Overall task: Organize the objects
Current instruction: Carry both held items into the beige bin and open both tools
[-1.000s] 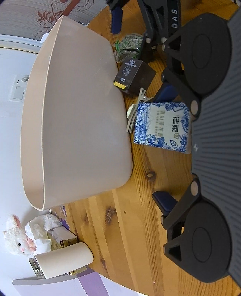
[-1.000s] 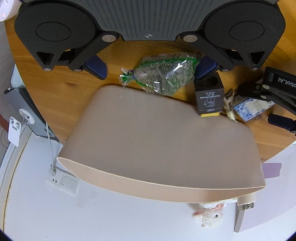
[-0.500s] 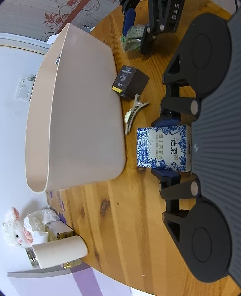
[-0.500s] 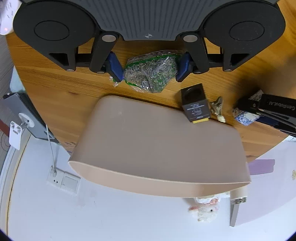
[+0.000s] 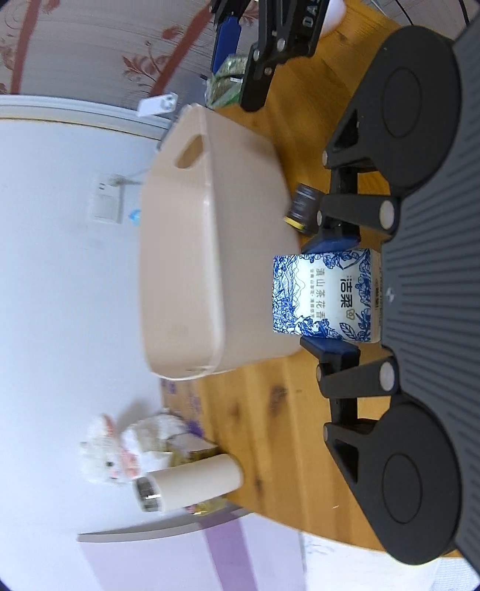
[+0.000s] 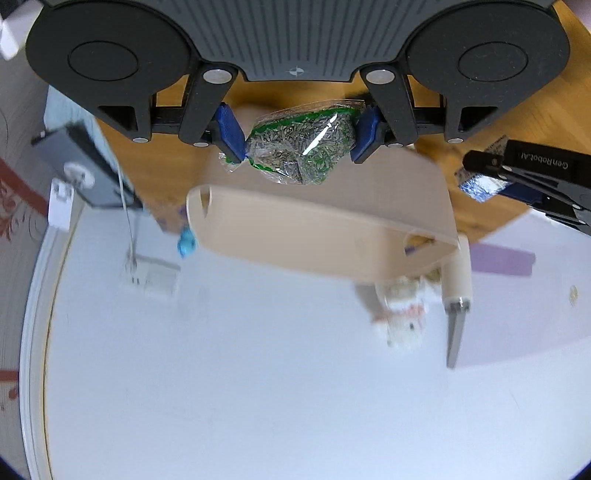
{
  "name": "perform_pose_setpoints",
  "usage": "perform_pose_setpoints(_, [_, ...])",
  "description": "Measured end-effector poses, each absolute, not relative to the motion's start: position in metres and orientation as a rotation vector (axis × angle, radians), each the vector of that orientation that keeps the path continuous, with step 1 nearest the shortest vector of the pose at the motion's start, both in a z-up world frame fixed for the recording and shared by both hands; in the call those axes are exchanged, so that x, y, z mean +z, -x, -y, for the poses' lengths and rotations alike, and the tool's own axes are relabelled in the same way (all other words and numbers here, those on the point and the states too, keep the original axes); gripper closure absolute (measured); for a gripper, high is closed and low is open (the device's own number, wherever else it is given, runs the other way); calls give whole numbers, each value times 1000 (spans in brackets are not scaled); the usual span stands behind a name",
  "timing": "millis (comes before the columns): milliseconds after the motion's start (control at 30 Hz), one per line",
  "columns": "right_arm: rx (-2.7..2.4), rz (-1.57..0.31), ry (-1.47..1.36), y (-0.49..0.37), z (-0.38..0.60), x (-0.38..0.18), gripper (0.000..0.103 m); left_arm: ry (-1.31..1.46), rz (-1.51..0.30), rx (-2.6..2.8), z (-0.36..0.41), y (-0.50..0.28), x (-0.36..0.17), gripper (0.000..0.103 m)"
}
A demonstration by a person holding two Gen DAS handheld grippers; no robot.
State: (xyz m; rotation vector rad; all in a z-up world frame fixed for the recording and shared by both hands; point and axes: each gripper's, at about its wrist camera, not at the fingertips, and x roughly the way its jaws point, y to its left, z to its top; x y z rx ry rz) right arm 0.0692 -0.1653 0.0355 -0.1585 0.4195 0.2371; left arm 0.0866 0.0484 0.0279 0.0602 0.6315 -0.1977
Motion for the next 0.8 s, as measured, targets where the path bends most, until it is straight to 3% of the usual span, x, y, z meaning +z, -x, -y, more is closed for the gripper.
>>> perform_pose_setpoints(400, [224, -304, 160, -97, 150, 72, 43, -81, -516, -168, -35, -123, 82, 55])
perform_pose_setpoints(800, [205, -393, 159, -178, 141, 51, 43, -73, -638, -108, -19, -218, 43, 55])
